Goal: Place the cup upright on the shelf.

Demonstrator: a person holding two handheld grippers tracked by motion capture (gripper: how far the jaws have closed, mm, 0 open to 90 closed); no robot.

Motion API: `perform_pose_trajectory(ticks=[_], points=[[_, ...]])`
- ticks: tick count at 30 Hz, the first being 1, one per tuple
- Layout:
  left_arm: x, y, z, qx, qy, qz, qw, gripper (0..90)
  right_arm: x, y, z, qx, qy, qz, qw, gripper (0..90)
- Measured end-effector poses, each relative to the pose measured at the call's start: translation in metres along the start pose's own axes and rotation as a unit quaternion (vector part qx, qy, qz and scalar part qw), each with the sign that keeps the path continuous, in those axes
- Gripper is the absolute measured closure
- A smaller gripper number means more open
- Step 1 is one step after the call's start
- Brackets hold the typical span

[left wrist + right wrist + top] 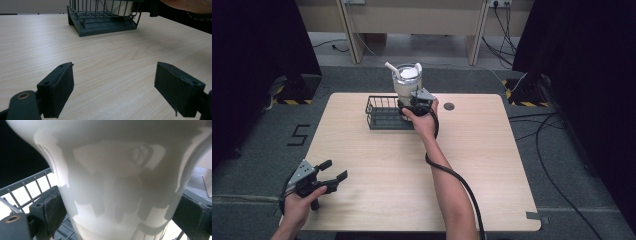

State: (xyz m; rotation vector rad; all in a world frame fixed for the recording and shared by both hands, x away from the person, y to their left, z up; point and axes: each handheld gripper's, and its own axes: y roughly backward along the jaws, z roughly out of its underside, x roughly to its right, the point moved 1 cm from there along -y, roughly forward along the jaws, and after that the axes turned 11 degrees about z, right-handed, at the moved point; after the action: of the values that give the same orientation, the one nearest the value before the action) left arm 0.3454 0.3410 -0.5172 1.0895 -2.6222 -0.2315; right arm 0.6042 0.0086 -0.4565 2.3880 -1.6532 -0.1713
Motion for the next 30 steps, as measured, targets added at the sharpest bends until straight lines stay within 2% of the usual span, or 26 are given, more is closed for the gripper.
perform_pose_trajectory(ticks=[13, 19, 30], points=[[0.000, 0.000, 0.000, 0.000, -0.001, 0.000, 1.0000, 15.2, 0.000, 0.009, 0.000, 0.004, 0.004, 0.004, 1.0000, 9.8], [0.000, -0.001, 0.000, 0.000, -0.001, 0.000, 1.0000, 15.2, 0.001, 0.014, -0.002, 0.003, 0.017, 0.005, 0.9998, 10.9], [0.001, -0.001, 0.000, 0.000, -0.001, -0.001, 1.0000, 15.2, 0.003, 0.025, -0.002, 0.007, 0.022, 0.003, 0.9997, 13.6]])
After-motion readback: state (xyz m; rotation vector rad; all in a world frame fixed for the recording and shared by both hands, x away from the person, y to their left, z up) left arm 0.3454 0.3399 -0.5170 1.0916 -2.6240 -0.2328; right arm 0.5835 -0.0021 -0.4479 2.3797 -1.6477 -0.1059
